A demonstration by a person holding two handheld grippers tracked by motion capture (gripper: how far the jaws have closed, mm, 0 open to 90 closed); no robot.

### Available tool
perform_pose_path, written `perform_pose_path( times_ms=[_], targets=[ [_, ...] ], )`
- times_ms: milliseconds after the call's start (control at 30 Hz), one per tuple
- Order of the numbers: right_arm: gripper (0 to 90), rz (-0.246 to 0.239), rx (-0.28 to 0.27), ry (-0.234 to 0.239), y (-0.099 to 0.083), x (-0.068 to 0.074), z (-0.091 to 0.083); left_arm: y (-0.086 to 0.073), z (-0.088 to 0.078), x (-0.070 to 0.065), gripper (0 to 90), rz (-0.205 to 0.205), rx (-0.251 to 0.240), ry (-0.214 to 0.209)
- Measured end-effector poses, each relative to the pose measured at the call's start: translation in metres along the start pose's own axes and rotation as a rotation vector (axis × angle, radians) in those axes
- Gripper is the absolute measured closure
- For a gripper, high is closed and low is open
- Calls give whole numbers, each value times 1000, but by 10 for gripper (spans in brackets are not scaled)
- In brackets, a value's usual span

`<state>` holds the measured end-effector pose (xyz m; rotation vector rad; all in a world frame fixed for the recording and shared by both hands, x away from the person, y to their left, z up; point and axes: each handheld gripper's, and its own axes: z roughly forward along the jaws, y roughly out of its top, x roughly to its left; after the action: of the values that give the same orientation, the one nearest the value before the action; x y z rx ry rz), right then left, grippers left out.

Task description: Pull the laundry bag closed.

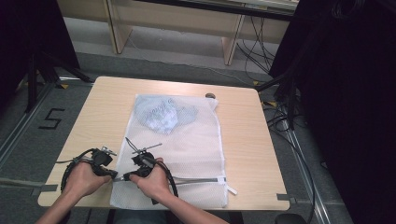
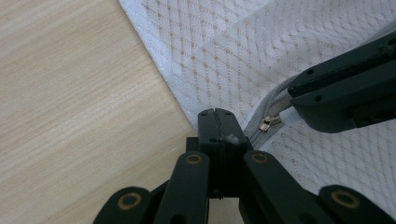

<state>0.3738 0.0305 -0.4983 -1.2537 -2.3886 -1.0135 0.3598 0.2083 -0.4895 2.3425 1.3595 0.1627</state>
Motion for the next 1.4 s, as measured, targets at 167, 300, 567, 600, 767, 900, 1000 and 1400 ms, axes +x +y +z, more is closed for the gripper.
perform_pose_path(
  times_ms=[167, 300, 567, 600, 767, 900, 1000, 1400],
  targets=[
    [870, -19, -3, -5, 0, -2, -1, 0, 0, 0, 900, 3, 3, 0],
    [870, -28, -5, -5, 0, -2, -2, 0, 0, 0, 900, -2, -1, 2],
    [871, -16, 1, -2, 0, -4, -4, 0, -1, 2, 900, 9, 7, -7],
    [870, 3, 5, 7, -1, -3, -4, 0, -1, 1, 900, 6, 6, -7],
    [870, -1, 2, -10, -1, -4, -7, 0, -1, 1, 900, 4, 4, -7],
    [870, -41, -11, -4, 0, -6, -7, 0, -1, 1, 900, 4, 4, -7],
    [870, -44, -11, -5, 0, -7, -8, 0, -1, 2, 900, 8, 8, -8],
    [870, -17, 7, -11, -1, -7, -12, 0, -1, 2, 900, 5, 6, -9]
  ],
)
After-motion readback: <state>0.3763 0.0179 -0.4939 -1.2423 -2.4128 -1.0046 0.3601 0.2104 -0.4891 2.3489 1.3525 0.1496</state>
